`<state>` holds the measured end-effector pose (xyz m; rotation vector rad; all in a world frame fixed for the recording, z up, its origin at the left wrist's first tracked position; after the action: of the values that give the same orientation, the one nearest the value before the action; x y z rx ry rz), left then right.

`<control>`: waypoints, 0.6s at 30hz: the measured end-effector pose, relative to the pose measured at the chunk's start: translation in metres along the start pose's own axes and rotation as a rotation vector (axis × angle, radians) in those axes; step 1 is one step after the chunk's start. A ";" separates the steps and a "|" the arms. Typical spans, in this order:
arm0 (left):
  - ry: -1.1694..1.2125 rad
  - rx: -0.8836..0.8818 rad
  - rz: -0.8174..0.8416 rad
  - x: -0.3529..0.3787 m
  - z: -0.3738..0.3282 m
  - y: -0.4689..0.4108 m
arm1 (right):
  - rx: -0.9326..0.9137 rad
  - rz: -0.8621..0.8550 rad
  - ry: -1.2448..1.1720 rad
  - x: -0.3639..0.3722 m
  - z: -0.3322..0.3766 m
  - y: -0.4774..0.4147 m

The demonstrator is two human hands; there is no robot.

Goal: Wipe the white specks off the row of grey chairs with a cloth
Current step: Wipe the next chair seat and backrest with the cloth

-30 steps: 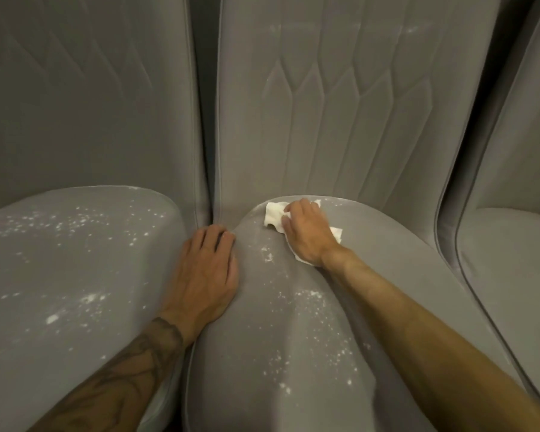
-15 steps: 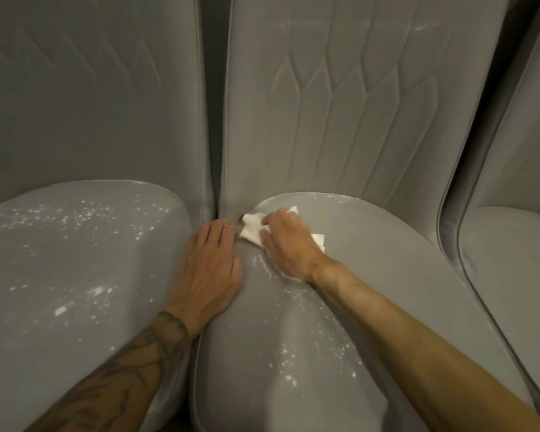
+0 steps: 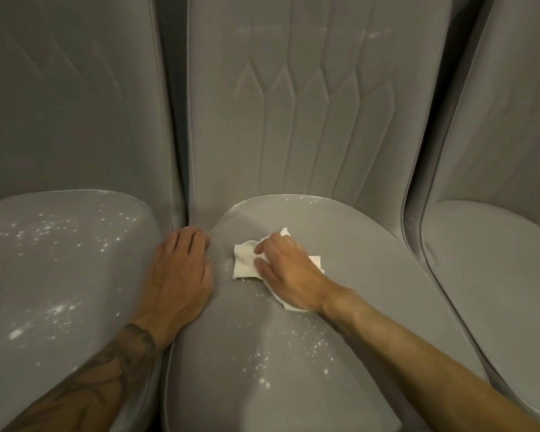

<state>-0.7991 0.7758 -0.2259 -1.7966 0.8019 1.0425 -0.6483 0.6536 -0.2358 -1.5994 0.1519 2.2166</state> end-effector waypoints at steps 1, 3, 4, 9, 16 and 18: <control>-0.002 0.002 -0.001 0.000 0.000 0.000 | 0.000 0.008 0.018 -0.007 -0.010 0.002; -0.003 0.005 -0.004 -0.001 -0.002 0.000 | 0.113 -0.036 0.073 -0.027 -0.048 0.000; -0.001 0.003 -0.007 -0.001 -0.003 0.000 | 0.208 -0.067 0.099 -0.038 -0.071 0.000; -0.006 0.006 -0.006 -0.003 -0.006 -0.002 | 0.407 -0.175 0.147 -0.043 -0.095 0.022; -0.019 0.012 0.018 -0.002 -0.005 -0.001 | 0.342 -0.104 0.160 -0.063 -0.108 0.050; -0.023 0.020 0.019 -0.003 -0.007 -0.002 | 0.503 -0.192 0.200 -0.075 -0.125 0.058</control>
<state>-0.7966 0.7707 -0.2212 -1.7602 0.8140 1.0620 -0.5400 0.5424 -0.2167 -1.4708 0.5415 1.6966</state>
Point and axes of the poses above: each hand's wrist, its own y-axis away from the middle knuckle, its own x-axis out of the palm, z = x × y, the point moved 6 cm from there along -y, towards the middle knuckle, and after that the axes turned 9 degrees about x, right-handed, at the moved point
